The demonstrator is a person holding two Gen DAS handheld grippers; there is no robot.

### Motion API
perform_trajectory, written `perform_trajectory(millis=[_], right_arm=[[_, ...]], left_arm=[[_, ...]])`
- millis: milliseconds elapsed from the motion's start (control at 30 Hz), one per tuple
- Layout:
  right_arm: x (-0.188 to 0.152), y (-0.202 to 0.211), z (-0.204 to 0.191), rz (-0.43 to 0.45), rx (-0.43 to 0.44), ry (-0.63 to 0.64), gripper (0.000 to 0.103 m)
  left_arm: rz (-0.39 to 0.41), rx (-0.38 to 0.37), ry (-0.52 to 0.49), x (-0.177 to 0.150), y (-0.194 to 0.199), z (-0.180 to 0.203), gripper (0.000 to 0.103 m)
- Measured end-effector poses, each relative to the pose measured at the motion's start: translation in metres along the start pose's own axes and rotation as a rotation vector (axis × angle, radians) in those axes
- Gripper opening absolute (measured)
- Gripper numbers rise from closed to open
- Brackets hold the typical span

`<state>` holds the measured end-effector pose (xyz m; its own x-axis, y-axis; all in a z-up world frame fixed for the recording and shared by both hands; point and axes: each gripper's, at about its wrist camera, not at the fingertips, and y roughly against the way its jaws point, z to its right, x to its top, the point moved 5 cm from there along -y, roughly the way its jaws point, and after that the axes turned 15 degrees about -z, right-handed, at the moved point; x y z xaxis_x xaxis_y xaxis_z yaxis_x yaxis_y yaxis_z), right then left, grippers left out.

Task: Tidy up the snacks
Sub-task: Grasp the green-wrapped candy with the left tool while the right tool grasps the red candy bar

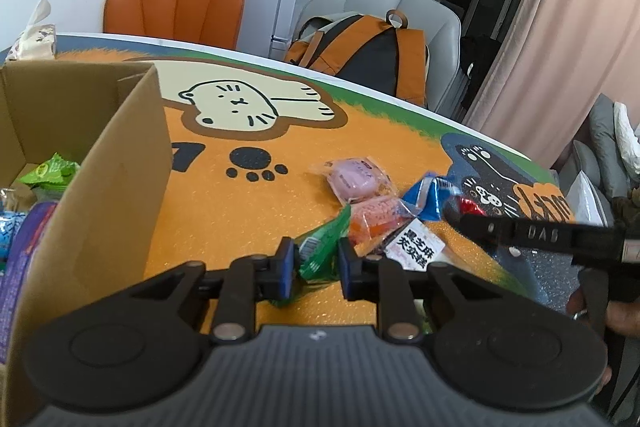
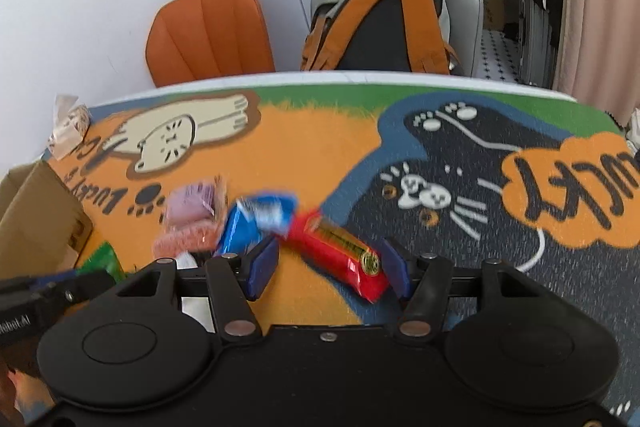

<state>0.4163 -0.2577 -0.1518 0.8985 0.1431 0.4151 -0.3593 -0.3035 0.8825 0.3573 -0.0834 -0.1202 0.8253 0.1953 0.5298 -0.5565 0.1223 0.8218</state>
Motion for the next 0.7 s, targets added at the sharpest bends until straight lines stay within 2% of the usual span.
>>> perform_trajectory(millis=[67,133,167,233,300,367,700], right_arm=[[-0.004,0.001,-0.003,-0.001,-0.013,0.014,0.053],[-0.006,0.001,-0.005,-0.002,-0.032,0.021,0.041],[-0.006,0.001,-0.005,-0.003,-0.043,0.019,0.029],[-0.007,0.003,-0.004,-0.008,-0.036,0.011,0.022],[-0.009,0.006,-0.006,-0.001,-0.028,0.015,0.010],[-0.012,0.011,-0.007,0.009,-0.040,0.008,0.005],[-0.037,0.040,-0.018,0.033,-0.023,-0.011,0.001]], left_arm=[[0.002,-0.003,-0.002,-0.001,0.001,-0.001,0.022],[-0.001,-0.009,0.003,-0.002,0.001,-0.001,0.021],[-0.001,-0.013,0.003,-0.003,0.002,-0.001,0.021],[0.003,-0.021,-0.005,-0.004,0.005,0.000,0.021],[0.009,-0.032,-0.010,-0.006,0.008,0.001,0.021],[0.015,-0.040,-0.012,-0.007,0.012,0.002,0.021],[0.048,-0.079,-0.032,-0.021,0.034,0.003,0.020]])
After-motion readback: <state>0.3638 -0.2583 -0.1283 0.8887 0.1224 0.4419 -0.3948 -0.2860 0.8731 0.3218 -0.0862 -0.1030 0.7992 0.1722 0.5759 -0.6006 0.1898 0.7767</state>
